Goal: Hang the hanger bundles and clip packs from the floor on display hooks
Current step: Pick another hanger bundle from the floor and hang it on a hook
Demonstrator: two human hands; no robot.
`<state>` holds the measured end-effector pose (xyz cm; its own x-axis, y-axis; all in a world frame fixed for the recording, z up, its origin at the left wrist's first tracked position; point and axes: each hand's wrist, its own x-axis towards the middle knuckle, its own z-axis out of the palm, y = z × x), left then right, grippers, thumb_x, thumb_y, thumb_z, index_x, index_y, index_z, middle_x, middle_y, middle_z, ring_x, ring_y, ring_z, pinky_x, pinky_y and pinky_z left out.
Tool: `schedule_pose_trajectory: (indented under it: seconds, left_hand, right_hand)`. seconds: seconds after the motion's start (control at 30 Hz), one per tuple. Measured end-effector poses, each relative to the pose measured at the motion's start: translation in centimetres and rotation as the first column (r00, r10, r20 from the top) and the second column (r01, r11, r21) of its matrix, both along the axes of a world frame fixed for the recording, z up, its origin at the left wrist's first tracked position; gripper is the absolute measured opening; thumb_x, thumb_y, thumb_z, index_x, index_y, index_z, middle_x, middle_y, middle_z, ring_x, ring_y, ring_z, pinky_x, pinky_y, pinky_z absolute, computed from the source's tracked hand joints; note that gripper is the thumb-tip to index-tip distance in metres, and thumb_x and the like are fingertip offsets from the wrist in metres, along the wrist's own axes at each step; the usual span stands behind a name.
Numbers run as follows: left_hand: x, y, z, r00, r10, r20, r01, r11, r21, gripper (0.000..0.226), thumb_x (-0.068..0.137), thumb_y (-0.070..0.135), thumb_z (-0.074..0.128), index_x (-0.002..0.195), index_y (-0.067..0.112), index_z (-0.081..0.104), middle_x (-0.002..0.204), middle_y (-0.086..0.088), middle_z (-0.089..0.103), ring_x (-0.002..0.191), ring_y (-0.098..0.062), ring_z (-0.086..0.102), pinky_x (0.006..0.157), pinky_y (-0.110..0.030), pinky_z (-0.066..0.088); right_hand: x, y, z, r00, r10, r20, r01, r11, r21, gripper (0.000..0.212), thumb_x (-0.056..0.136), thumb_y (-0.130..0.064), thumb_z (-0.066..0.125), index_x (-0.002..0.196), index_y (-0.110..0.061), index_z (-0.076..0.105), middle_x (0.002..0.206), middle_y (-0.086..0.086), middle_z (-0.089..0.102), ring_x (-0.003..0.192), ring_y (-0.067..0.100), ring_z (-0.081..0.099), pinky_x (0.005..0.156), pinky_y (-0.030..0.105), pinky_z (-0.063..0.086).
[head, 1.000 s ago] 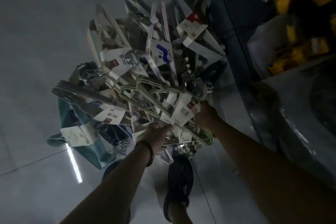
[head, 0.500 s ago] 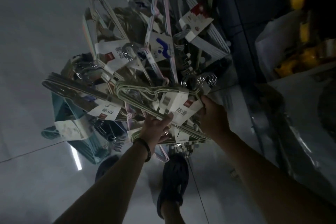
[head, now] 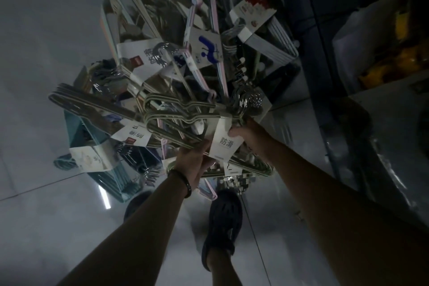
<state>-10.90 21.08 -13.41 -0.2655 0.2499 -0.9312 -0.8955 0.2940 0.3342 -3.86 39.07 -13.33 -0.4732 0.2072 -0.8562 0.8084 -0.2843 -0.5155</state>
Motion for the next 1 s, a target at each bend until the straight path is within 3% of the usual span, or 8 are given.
schedule_pose_trajectory:
  seconds: [0.1, 0.27, 0.4, 0.5, 0.63, 0.73, 0.87, 1.0]
  left_hand:
    - [0.3, 0.5, 1.0, 0.998, -0.016, -0.060, 0.016, 1.000, 0.000, 0.059, 0.091, 0.041, 0.080, 0.136, 0.008, 0.059, 0.127, -0.011, 0.075, 0.113, -0.028, 0.075, 0.093, -0.046, 0.063]
    - [-0.3, 0.3, 4.3, 0.995, -0.020, -0.094, 0.018, 1.000, -0.026, 0.092, 0.071, 0.065, 0.086, 0.142, 0.018, 0.052, 0.131, -0.012, 0.073, 0.107, -0.031, 0.077, 0.096, -0.055, 0.060]
    - [-0.9, -0.2, 8.9, 0.995, -0.057, -0.085, 0.060, 0.998, 0.034, 0.070, 0.086, 0.070, 0.065, 0.129, 0.014, 0.069, 0.116, -0.015, 0.078, 0.111, -0.034, 0.075, 0.104, -0.057, 0.053]
    - [-1.1, -0.5, 12.9, 0.994, -0.076, -0.073, 0.084, 0.991, 0.109, 0.063, 0.095, 0.065, 0.052, 0.133, 0.017, 0.068, 0.115, -0.020, 0.077, 0.104, -0.032, 0.077, 0.103, -0.063, 0.053]
    - [0.0, 0.2, 18.7, 0.998, -0.057, -0.040, 0.063, 0.982, 0.180, 0.069, 0.100, 0.066, 0.042, 0.140, 0.014, 0.063, 0.110, -0.022, 0.076, 0.094, -0.026, 0.076, 0.077, -0.041, 0.063]
    - [0.9, 1.6, 24.8, 1.000, -0.023, 0.004, 0.022, 0.989, 0.147, 0.066, 0.093, 0.068, 0.051, 0.133, 0.019, 0.067, 0.128, -0.018, 0.073, 0.109, -0.029, 0.072, 0.085, -0.040, 0.059]
    - [2.8, 3.1, 33.9, 0.981, -0.138, -0.134, 0.141, 0.990, 0.015, 0.083, 0.076, 0.063, 0.085, 0.140, 0.032, 0.041, 0.136, -0.004, 0.062, 0.118, -0.026, 0.066, 0.098, -0.053, 0.058]
    - [3.5, 3.9, 45.6, 0.953, -0.251, -0.168, 0.289, 0.921, 0.260, 0.079, 0.073, 0.040, 0.093, 0.135, 0.047, 0.044, 0.131, 0.003, 0.068, 0.113, -0.019, 0.071, 0.085, -0.040, 0.059]
  right_hand:
    - [-0.3, 0.4, 0.9, 0.999, 0.009, -0.044, -0.007, 0.999, 0.042, 0.016, 0.093, -0.025, 0.071, 0.102, -0.012, 0.075, 0.090, 0.007, 0.079, 0.079, 0.023, 0.074, 0.079, 0.038, 0.049]
    - [0.6, 0.9, 3.9, 0.994, -0.024, -0.110, 0.023, 1.000, -0.009, 0.030, 0.083, -0.038, 0.077, 0.109, -0.023, 0.079, 0.107, -0.002, 0.081, 0.102, 0.021, 0.075, 0.088, 0.037, 0.054]
    - [2.6, 0.7, 7.9, 0.992, -0.016, -0.129, 0.005, 0.997, -0.083, 0.033, 0.088, -0.039, 0.077, 0.119, -0.026, 0.076, 0.116, -0.002, 0.079, 0.113, 0.022, 0.073, 0.100, 0.049, 0.057]
    - [4.4, 0.7, 11.8, 0.991, -0.030, -0.131, 0.017, 0.995, -0.101, 0.025, 0.097, -0.036, 0.074, 0.119, -0.025, 0.075, 0.113, 0.004, 0.080, 0.104, 0.030, 0.076, 0.087, 0.050, 0.063]
    - [5.2, -0.7, 18.2, 0.976, -0.137, -0.168, 0.156, 0.982, 0.103, 0.015, 0.093, -0.022, 0.080, 0.108, -0.023, 0.076, 0.092, -0.006, 0.081, 0.085, 0.012, 0.077, 0.071, 0.030, 0.059]
    - [5.6, -1.6, 23.8, 0.975, -0.143, -0.167, 0.189, 0.933, 0.305, 0.031, 0.080, -0.038, 0.089, 0.105, -0.034, 0.072, 0.100, -0.012, 0.079, 0.091, 0.011, 0.076, 0.080, 0.041, 0.063]
    - [5.8, -3.9, 32.9, 0.978, -0.147, -0.151, 0.208, 0.788, 0.579, 0.049, 0.073, -0.063, 0.083, 0.107, -0.036, 0.060, 0.096, -0.017, 0.074, 0.086, -0.001, 0.071, 0.073, 0.026, 0.058]
    - [6.0, -7.0, 44.0, 0.966, -0.225, -0.126, 0.237, 0.583, 0.777, 0.037, 0.093, -0.052, 0.071, 0.123, -0.037, 0.056, 0.100, -0.017, 0.072, 0.093, 0.006, 0.071, 0.078, 0.024, 0.052]
